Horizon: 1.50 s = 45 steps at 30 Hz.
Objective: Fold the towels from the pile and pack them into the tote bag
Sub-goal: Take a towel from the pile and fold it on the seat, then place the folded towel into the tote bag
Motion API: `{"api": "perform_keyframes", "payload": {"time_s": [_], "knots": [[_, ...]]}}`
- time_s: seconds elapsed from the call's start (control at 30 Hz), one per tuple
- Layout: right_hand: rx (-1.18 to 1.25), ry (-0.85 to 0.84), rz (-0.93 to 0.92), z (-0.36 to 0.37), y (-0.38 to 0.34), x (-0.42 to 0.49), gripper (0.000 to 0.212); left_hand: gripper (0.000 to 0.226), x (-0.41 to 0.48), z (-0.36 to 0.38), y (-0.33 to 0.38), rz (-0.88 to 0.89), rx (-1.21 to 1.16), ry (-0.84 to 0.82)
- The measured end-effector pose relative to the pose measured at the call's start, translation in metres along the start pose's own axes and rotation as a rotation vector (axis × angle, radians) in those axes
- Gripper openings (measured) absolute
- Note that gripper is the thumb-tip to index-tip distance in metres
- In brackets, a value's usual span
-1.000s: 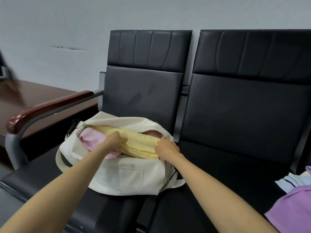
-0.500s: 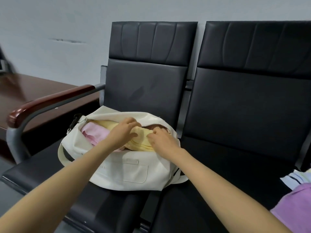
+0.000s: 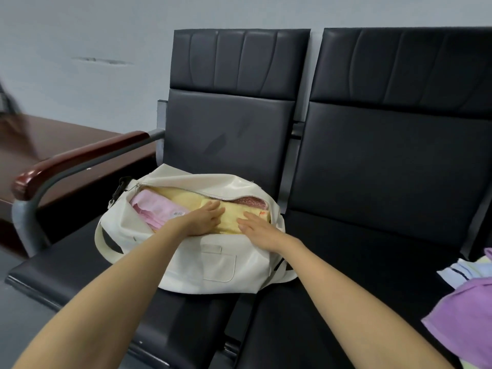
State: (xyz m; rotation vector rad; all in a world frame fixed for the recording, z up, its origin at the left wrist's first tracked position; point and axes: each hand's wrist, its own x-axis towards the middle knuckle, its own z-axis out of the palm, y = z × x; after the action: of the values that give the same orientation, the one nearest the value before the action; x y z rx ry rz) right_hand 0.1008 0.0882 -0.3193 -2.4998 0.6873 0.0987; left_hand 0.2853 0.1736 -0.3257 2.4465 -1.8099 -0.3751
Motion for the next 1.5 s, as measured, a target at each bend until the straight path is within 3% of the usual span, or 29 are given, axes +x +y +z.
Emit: {"api": "perform_keyframes", "payload": {"time_s": [0.13, 0.27, 0.37, 0.43, 0.73, 0.9, 1.13, 1.23, 1.37, 1.5], "knots": [[-0.028, 0.100, -0.028, 0.007, 0.010, -0.041, 0.049, 0.029, -0.036, -0.011, 0.018, -0.098, -0.171, -0.038], [0.010, 0.168, -0.006, 0.000, 0.025, -0.100, 0.039, 0.039, -0.076, 0.003, 0.068, -0.120, -0.238, 0.121], [-0.050, 0.265, 0.071, -0.011, 0.041, -0.151, 0.034, 0.037, -0.093, 0.020, 0.117, -0.101, -0.154, 0.137], [-0.089, 0.321, 0.153, -0.019, 0.058, -0.187, 0.034, 0.044, -0.097, 0.025, 0.156, -0.038, -0.094, 0.159], [-0.041, 0.585, 0.532, -0.037, 0.161, -0.341, 0.026, 0.036, -0.092, 0.050, 0.340, 0.316, -0.233, 0.138], [-0.042, 0.694, 0.717, -0.038, 0.211, -0.402, 0.032, 0.031, -0.082, 0.071, 0.427, 0.437, -0.296, 0.040], [-0.004, 0.644, 0.892, -0.036, 0.261, -0.426, 0.054, 0.045, -0.060, 0.104, 0.503, 0.507, -0.309, -0.066], [-0.048, 0.573, 0.944, -0.036, 0.271, -0.429, 0.063, 0.064, -0.046, 0.119, 0.520, 0.477, -0.310, -0.110], [-0.085, 0.574, 1.054, -0.030, 0.280, -0.429, 0.059, 0.077, -0.037, 0.138, 0.539, 0.427, -0.426, -0.172], [-0.046, 0.601, 1.129, -0.029, 0.283, -0.426, 0.056, 0.029, -0.039, 0.142, 0.543, 0.444, -0.494, -0.138]]}}
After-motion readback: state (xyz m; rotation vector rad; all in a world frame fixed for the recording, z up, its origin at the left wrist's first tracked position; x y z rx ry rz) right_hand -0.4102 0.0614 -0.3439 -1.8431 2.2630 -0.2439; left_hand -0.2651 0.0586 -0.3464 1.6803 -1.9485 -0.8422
